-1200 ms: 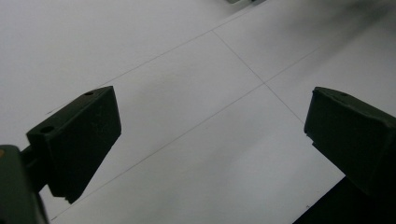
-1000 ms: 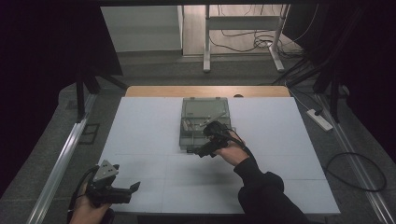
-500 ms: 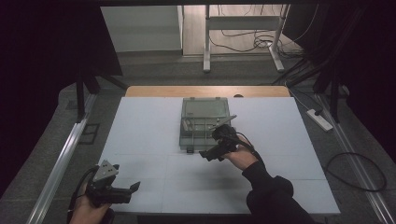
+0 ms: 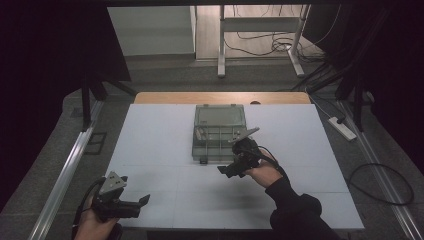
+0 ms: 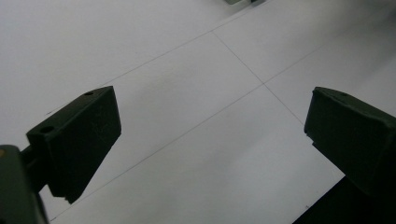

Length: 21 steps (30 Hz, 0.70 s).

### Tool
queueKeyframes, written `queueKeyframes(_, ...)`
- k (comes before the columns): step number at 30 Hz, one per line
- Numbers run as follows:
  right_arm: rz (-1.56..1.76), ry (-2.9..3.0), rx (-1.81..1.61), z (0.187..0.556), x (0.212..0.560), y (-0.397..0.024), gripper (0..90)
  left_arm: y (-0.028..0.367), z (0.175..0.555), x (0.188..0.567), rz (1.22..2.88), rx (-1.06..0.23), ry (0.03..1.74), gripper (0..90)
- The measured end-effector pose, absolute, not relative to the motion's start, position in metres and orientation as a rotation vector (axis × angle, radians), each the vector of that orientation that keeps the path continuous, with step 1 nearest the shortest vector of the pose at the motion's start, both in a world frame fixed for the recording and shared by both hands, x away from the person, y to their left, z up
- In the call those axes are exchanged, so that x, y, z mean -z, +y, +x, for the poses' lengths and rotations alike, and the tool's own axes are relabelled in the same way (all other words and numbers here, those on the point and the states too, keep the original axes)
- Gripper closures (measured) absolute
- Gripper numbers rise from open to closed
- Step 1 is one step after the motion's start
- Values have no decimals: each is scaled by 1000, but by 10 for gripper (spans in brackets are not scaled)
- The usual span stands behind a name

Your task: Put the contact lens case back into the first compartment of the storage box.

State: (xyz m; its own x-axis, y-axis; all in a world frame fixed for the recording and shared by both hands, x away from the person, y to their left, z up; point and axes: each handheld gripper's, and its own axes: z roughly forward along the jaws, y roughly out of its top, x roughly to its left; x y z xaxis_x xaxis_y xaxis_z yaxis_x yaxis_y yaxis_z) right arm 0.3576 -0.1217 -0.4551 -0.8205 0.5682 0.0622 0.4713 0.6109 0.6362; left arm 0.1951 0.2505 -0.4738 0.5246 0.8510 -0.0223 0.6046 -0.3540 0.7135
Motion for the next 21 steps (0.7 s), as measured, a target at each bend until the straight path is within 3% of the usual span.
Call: queueKeyframes(21, 940, 2659, -976, 338, 456, -157, 0, 251, 195, 474, 2082, -463, 1178, 36)
